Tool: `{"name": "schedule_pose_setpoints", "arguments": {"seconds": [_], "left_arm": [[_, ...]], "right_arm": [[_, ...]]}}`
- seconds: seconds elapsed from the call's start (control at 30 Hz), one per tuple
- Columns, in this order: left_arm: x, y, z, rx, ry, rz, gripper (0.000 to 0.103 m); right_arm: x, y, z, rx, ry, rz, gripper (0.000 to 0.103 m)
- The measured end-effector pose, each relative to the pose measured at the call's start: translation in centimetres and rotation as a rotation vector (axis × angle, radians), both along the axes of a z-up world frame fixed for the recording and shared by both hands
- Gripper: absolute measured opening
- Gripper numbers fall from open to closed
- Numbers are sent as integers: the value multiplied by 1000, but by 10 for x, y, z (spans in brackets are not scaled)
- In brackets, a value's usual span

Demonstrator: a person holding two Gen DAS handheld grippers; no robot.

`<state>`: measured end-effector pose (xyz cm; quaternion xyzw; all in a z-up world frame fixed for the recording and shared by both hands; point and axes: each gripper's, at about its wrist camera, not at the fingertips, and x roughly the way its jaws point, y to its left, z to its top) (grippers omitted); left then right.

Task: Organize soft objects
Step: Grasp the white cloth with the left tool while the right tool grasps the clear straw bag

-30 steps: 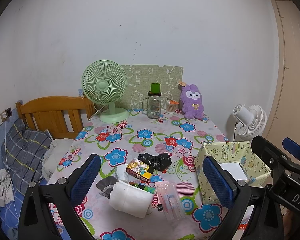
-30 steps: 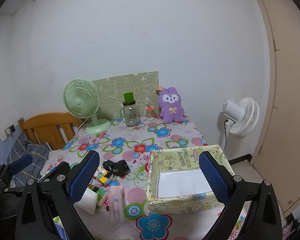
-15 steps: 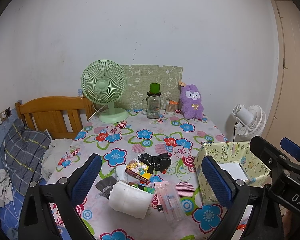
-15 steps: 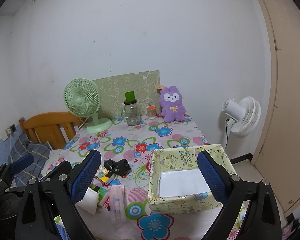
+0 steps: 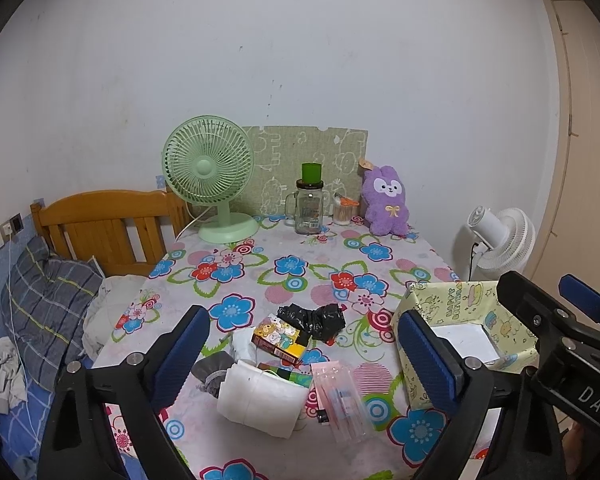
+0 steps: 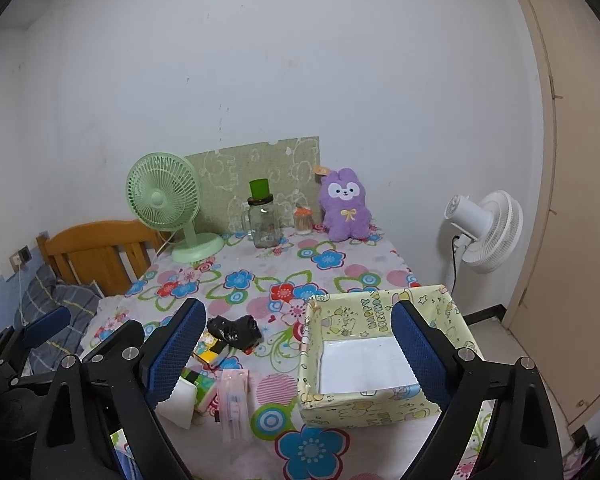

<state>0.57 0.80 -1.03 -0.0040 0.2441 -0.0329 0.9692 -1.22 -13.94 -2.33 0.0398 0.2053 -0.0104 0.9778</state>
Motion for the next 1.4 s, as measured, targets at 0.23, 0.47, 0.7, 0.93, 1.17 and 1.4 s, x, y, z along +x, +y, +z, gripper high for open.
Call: {"name": "schedule_pose_setpoints", "arguments": {"seconds": [0.23,0.47,0.7,0.93,1.17,1.4], "left_arm": [[5,2,-4,0,5,4,94],[14,7,-11,0,26,2,91],[22,15,-26,-20,44,-2,89],[32,20,-45,-1,74,19,89],[36,25,-68,12,118,23,88],[39,30,-95,3,177,24,88]], "right_arm": [[3,5,-3,-4,0,4,94],[12,9,-9,5,17,21,93],[23,18,-22,21,42,45,90],[36,29,-41,26,65,65,87],[46,40,-64,14,98,80,87],[58,54,-91,1,161,103,83]]}}
